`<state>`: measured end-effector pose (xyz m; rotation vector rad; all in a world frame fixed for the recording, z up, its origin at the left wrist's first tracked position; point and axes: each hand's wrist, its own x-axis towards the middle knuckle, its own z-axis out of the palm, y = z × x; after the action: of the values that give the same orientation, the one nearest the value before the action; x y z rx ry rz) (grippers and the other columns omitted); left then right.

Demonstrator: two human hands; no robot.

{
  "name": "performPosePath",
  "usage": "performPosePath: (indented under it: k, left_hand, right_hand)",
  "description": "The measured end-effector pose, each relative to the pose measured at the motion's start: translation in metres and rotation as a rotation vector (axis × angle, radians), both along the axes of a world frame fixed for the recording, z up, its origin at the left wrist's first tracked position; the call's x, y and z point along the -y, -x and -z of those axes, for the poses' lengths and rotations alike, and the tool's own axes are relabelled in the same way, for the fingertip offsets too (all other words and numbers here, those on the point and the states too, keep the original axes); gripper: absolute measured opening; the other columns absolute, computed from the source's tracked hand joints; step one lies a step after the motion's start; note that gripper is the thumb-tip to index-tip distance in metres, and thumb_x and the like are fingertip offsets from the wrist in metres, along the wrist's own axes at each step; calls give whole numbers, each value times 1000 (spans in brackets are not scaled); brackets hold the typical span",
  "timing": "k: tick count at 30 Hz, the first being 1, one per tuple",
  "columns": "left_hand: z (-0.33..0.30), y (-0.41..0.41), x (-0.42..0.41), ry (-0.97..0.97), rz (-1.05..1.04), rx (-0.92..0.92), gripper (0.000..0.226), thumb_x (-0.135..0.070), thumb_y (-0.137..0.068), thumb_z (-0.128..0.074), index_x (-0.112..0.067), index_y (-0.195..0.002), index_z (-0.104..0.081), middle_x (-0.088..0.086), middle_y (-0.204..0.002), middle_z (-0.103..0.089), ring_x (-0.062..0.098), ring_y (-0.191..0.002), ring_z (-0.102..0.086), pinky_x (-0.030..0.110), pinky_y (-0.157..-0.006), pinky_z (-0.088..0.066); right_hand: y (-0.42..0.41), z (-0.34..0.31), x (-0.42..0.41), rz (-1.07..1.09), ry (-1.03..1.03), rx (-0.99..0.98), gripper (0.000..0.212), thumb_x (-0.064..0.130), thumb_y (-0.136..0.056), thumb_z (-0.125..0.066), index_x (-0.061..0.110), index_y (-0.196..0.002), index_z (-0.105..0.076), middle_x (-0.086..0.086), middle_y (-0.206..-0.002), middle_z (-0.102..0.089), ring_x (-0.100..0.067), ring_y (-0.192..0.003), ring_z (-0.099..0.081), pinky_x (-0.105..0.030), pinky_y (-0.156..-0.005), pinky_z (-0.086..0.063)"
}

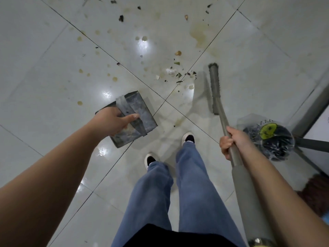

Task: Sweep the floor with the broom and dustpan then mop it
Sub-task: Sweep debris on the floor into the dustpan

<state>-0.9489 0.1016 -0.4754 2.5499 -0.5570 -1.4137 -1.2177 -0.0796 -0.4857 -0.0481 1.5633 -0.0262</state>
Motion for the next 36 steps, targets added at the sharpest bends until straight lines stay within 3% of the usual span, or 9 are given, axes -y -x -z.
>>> performPosePath:
  k: [2, 5, 10, 12, 19, 26, 30, 33, 36]
  left_hand:
    - [-4, 5, 16, -33, 45, 18, 49, -56, -79, -59, -9, -63, -57, 2, -50, -52, 15, -46, -51, 25, -48, -40]
    - [-3, 13, 38, -91, 85, 45, 54, -58, -81, -54, -4, -81, -63, 6, -58, -54, 20, -56, -53, 32, -63, -47]
    - [-11, 21, 71, -189, 82, 85, 55, -60, -80, -51, -8, -65, -55, 1, -41, -49, 17, -50, -51, 27, -52, -38]
    - [-16, 23, 81, -184, 33, 91, 54, -60, -79, -53, -11, -58, -51, -6, -27, -44, 14, -43, -50, 24, -46, -34]
    - [-26, 25, 108, -101, -153, 95, 52, -56, -77, -61, -12, -52, -51, -4, -28, -46, 11, -38, -45, 22, -43, -33]
    - [-17, 34, 107, -127, -243, 33, 50, -56, -75, -62, -11, -54, -52, -5, -28, -46, 4, -27, -43, 13, -33, -34]
    - [-16, 30, 89, -154, -274, 41, 49, -54, -77, -61, -10, -57, -53, -4, -31, -48, 12, -41, -47, 20, -42, -34]
    - [-17, 22, 69, -144, -351, 35, 48, -53, -77, -62, -8, -61, -57, 3, -47, -54, 16, -45, -48, 23, -44, -37]
    - [-21, 15, 44, -146, -404, 33, 47, -51, -79, -62, -8, -60, -58, 1, -42, -53, 17, -44, -48, 23, -43, -35]
  right_hand:
    - [-2, 5, 13, 103, -101, 47, 64, 36, -99, -36, 9, -41, -35, 4, -28, -29, -3, -16, -26, -9, -21, -21]
    - [-27, 16, 32, 16, -147, 88, 49, 33, -100, -35, 15, -54, -29, 3, -28, -28, -4, -15, -26, -11, -21, -22]
    - [-52, 14, 68, 25, -219, 264, 48, 30, -99, -37, 10, -56, -37, 1, -31, -34, -3, -17, -32, -12, -23, -29]
    - [-44, 3, 85, -51, -212, 236, 49, 34, -99, -37, 11, -57, -36, 3, -30, -32, -2, -17, -30, -12, -22, -27]
    - [-16, -25, 157, -446, -12, 6, 36, 30, -99, -34, 14, -67, -31, 4, -29, -31, -1, -17, -25, -7, -22, -19]
    - [-65, 23, 196, -737, 144, -91, 38, 15, -101, -30, 12, -63, -32, -3, -28, -38, -5, -15, -34, -12, -23, -27]
    - [-79, 22, 202, -591, -92, 26, 39, 25, -97, -41, 16, -61, -29, 0, -27, -31, -6, -15, -28, -11, -22, -23]
    - [-72, 6, 203, -563, -121, 13, 41, 35, -97, -40, 17, -62, -29, 5, -31, -30, -2, -18, -28, -11, -22, -24]
    - [-74, -20, 186, -536, -136, 62, 51, 40, -97, -39, 13, -53, -33, 6, -29, -28, -2, -17, -26, -11, -20, -22]
